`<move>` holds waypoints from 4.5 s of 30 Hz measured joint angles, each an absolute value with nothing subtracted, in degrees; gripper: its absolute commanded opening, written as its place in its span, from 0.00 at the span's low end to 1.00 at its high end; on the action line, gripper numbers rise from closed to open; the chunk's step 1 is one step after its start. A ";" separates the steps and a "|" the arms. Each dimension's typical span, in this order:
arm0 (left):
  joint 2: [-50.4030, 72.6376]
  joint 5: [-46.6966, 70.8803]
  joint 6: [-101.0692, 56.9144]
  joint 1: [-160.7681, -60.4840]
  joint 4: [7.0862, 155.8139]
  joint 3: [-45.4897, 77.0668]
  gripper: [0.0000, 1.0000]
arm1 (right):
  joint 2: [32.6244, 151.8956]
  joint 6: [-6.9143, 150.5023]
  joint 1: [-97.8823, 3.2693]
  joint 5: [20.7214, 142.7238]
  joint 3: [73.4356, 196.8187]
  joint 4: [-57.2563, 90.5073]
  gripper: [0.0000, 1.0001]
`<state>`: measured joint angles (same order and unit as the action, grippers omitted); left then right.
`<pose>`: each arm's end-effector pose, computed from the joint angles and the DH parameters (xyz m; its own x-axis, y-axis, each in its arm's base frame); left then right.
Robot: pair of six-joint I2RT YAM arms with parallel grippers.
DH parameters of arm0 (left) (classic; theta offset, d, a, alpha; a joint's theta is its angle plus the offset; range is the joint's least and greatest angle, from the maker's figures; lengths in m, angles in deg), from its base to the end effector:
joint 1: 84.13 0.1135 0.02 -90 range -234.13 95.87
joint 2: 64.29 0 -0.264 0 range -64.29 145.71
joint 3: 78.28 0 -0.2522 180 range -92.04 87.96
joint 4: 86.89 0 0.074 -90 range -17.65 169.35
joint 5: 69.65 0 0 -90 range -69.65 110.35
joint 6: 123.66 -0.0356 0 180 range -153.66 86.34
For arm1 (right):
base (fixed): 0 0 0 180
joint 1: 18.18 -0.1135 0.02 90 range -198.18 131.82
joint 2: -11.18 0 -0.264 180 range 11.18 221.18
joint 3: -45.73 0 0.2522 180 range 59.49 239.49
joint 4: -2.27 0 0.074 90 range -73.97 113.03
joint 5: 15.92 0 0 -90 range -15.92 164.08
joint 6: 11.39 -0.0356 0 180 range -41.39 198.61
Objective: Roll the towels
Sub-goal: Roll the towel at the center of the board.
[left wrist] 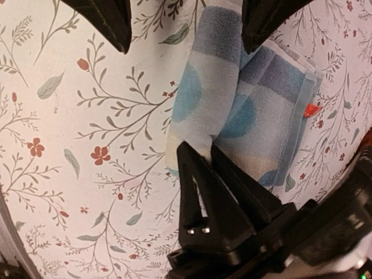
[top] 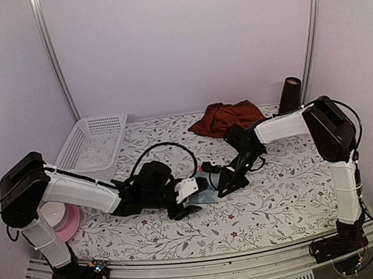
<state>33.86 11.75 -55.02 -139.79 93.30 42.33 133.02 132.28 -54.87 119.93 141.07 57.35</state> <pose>0.1871 -0.2833 0.1489 -0.0062 0.6474 -0.7621 0.9499 0.2420 0.1979 0.3050 0.2591 0.1275 -0.0668 -0.7496 -0.6586 -0.9355 -0.1824 0.3025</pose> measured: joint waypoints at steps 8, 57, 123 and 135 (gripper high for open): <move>33.86 20.78 -63.11 -144.20 100.27 45.89 0.56 | 136.69 133.90 -53.95 124.47 144.70 65.98 0.09; 44.39 37.94 -78.67 -151.63 113.78 46.68 0.53 | 140.39 136.04 -53.75 127.14 147.46 74.97 0.13; 53.14 -0.09 -48.84 -135.54 69.41 15.01 0.10 | 110.42 143.60 -55.50 110.92 116.07 36.39 0.64; 53.49 -1.65 -48.40 -135.33 69.24 14.66 0.17 | 113.94 137.92 -56.66 103.42 116.05 29.59 0.49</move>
<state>53.49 -1.65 -48.40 -135.33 69.24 14.66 113.94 137.92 -56.66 103.42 116.05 29.59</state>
